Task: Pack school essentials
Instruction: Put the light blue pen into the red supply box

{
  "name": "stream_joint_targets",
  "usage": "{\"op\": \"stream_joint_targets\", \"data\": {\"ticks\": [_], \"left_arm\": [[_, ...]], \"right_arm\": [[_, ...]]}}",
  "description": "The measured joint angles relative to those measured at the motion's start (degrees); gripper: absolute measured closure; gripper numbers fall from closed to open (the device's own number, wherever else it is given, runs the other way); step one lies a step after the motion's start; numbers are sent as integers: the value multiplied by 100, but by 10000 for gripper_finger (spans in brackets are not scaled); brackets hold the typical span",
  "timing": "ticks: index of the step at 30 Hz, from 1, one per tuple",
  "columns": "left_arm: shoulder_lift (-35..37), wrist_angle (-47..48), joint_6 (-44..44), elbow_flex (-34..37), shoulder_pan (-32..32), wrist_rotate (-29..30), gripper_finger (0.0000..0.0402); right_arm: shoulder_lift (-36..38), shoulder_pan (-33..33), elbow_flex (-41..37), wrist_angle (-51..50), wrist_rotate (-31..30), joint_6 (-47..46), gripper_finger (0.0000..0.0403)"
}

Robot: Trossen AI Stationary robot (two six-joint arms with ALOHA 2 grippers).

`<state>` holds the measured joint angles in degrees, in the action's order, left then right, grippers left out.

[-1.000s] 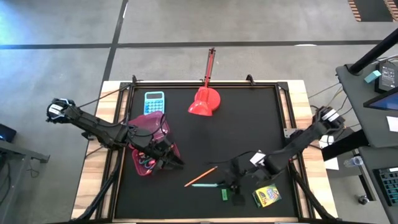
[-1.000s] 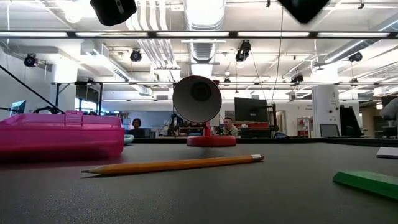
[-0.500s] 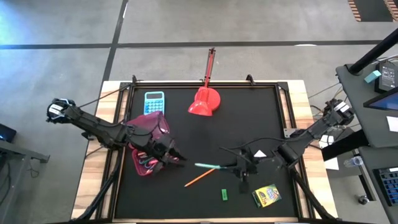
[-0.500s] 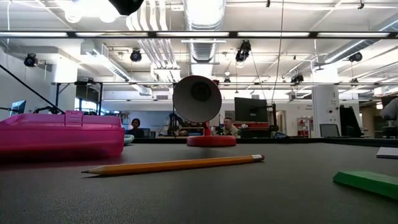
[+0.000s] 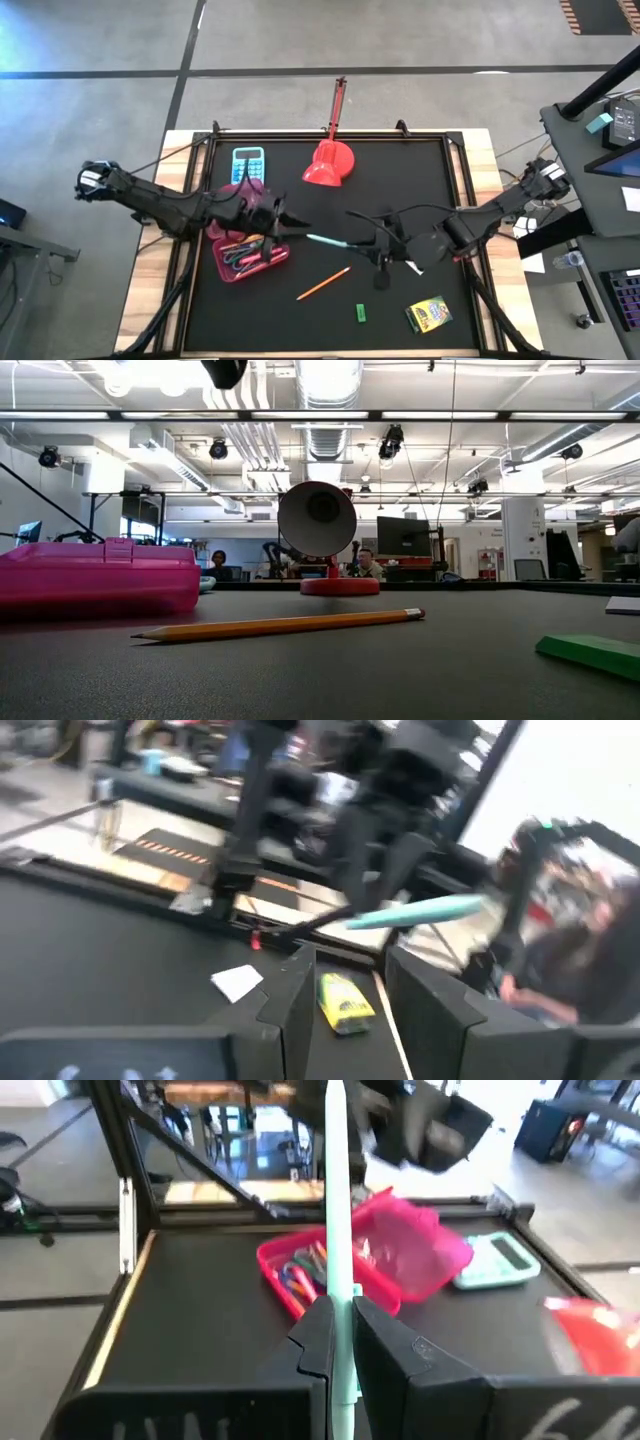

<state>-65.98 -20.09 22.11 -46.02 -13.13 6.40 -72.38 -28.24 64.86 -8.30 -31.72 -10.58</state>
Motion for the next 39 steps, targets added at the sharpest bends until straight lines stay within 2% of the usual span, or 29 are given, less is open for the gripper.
{"op": "stream_joint_targets", "data": {"ticks": [2,7,11,14,18,26,32,37,39], "left_arm": [[0,-1,254,0,124,12,294],[-35,-49,225,-32,192,-31,294],[-44,-65,-44,-112,192,-430,294],[-42,-94,-338,-131,192,-438,294],[-62,-600,-636,-138,218,-434,293],[-393,-1307,-808,-236,339,-88,252],[-742,-1723,-808,-433,329,-160,227],[-811,-1702,-831,-539,330,-184,224],[-767,-1722,-931,-544,329,-362,224]], "right_arm": [[7,54,154,5,4,182,381],[-1,235,487,-10,-1,522,381],[-6,423,632,7,2,567,381],[-8,531,669,5,3,528,381],[-11,560,680,33,13,489,381],[-109,592,684,483,-21,508,381],[-426,661,916,478,-151,672,381],[-580,654,1142,468,-246,859,381],[-574,654,1213,396,-289,958,381]]}}
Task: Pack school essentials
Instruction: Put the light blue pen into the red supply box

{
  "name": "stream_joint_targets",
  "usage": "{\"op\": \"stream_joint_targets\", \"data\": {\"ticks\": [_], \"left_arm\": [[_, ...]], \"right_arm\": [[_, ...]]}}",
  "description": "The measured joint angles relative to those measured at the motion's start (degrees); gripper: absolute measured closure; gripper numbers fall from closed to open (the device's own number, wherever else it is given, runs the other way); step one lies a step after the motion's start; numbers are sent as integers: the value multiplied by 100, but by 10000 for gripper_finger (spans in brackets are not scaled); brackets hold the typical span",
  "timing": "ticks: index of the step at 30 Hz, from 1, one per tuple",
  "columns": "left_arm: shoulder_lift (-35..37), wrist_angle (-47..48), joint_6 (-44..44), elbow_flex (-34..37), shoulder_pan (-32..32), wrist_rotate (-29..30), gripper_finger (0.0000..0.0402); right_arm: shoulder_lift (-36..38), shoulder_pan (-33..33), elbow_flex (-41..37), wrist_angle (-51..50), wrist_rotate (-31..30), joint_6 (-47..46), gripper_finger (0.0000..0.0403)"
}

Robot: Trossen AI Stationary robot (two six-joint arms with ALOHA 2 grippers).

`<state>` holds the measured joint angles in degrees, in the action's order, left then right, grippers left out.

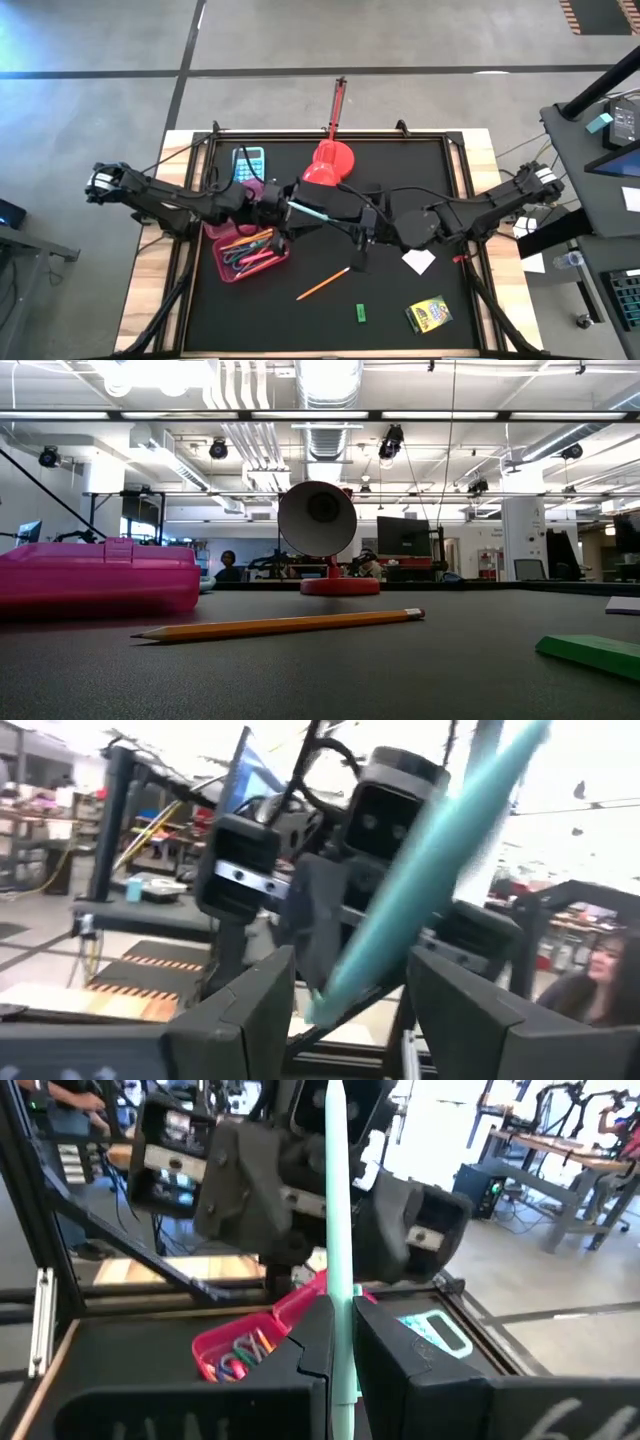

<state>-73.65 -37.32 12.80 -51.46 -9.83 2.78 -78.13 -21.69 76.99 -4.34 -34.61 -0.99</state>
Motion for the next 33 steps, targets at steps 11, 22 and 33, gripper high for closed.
{"op": "stream_joint_targets", "data": {"ticks": [11,22,33], "left_arm": [[116,-127,4,-15,1,-117,280],[98,-125,11,11,3,-77,390],[88,-87,58,34,3,-110,391]], "right_arm": [[-12,0,70,26,2,-48,381],[-82,-7,63,20,54,-200,380],[-33,-4,334,-954,79,-1052,316]]}}
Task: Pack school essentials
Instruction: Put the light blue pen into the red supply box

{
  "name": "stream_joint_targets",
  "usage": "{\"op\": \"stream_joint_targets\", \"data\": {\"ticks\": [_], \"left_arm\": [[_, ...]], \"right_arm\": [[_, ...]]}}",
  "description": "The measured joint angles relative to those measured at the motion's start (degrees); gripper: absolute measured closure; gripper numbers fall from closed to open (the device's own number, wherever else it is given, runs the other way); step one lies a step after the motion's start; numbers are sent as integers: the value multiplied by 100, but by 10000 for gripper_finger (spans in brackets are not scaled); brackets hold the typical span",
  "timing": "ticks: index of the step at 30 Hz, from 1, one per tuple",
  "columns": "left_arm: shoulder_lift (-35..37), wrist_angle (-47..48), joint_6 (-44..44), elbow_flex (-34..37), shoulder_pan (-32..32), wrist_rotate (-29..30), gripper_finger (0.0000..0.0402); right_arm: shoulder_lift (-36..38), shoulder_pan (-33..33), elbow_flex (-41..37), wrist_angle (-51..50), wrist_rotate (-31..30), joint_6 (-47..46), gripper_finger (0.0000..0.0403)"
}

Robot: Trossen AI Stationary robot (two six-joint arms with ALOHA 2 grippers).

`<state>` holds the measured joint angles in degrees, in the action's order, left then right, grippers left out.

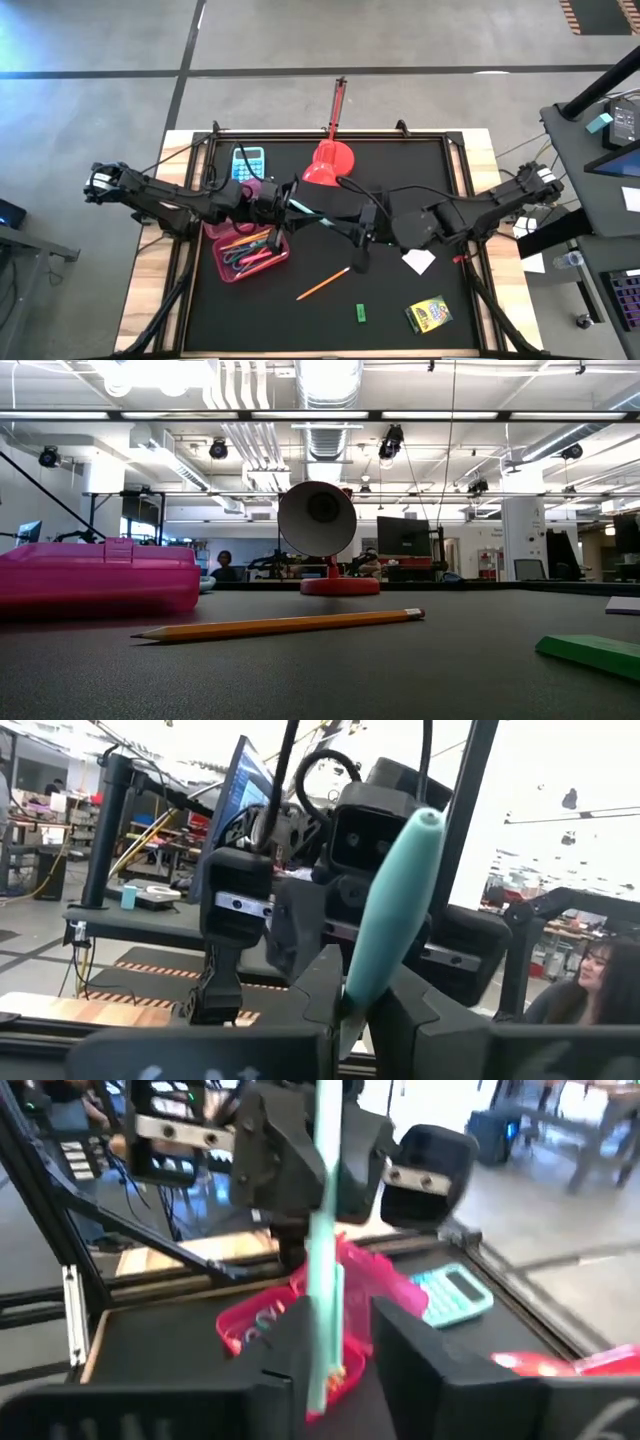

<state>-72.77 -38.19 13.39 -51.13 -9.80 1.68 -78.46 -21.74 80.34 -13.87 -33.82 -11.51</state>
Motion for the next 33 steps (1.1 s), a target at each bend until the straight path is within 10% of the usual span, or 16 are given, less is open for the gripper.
{"op": "stream_joint_targets", "data": {"ticks": [8,19,33], "left_arm": [[9,680,343,4,15,58,391],[246,4156,2343,4,35,-305,391],[890,8997,3795,173,26,-613,386]], "right_arm": [[-7,2,910,-2319,605,-1298,235],[-44,-275,1112,-4792,1388,-3957,241],[-1150,-901,1012,-5070,1497,-4523,250]]}}
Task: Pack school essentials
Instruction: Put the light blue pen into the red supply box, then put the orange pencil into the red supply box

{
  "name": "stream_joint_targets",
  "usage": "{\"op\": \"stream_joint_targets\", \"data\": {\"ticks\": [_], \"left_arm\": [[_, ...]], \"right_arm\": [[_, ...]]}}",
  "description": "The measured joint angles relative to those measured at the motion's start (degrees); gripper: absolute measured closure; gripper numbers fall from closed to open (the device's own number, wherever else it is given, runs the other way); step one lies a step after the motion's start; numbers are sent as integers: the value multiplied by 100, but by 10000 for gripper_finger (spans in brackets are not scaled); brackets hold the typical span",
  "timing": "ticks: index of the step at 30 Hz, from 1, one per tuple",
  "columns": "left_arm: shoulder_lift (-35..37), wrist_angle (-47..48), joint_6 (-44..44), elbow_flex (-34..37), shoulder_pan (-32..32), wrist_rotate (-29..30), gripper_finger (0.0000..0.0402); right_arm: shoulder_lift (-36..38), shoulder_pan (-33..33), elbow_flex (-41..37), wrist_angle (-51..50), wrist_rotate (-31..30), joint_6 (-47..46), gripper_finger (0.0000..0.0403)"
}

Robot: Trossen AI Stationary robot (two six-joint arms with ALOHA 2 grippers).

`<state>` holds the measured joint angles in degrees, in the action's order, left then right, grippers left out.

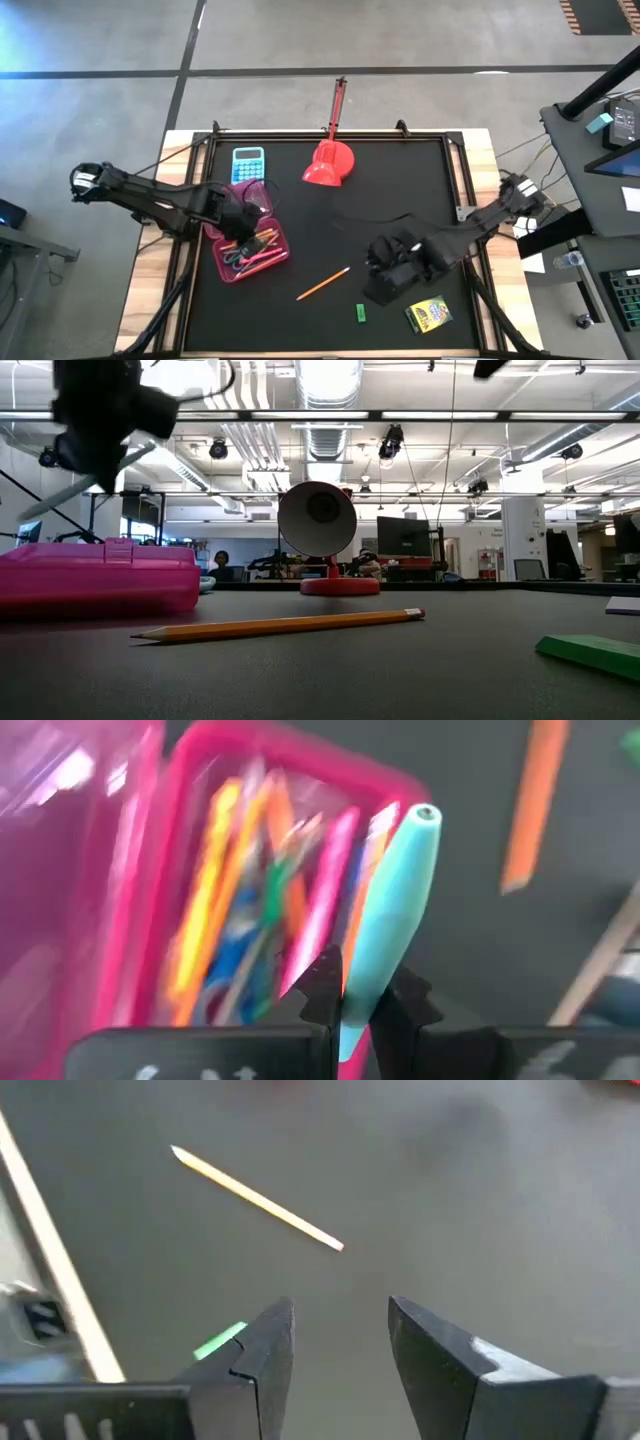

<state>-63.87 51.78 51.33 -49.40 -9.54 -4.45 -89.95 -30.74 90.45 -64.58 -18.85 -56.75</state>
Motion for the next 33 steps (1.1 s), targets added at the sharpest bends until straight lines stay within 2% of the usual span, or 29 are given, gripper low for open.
{"op": "stream_joint_targets", "data": {"ticks": [7,13,16,21,26,30,33], "left_arm": [[-441,-19,-98,343,3,24,385],[-798,-27,-264,373,3,26,382],[-970,-28,-383,372,7,31,365],[-1161,-29,-628,343,5,24,316],[-1000,-31,-707,235,5,-152,278],[-635,-113,-503,83,-62,-153,270],[-293,-653,-325,48,-229,-154,270]], "right_arm": [[-847,124,0,68,-2,903,255],[-1310,452,-3,258,290,1345,255],[-1463,597,-4,700,358,1732,255],[-1709,817,-4,1304,618,2222,255],[-1831,988,-14,1514,655,2629,255],[-1993,1067,-82,1916,859,3210,255],[-2171,1051,-92,2244,1034,4012,255]]}}
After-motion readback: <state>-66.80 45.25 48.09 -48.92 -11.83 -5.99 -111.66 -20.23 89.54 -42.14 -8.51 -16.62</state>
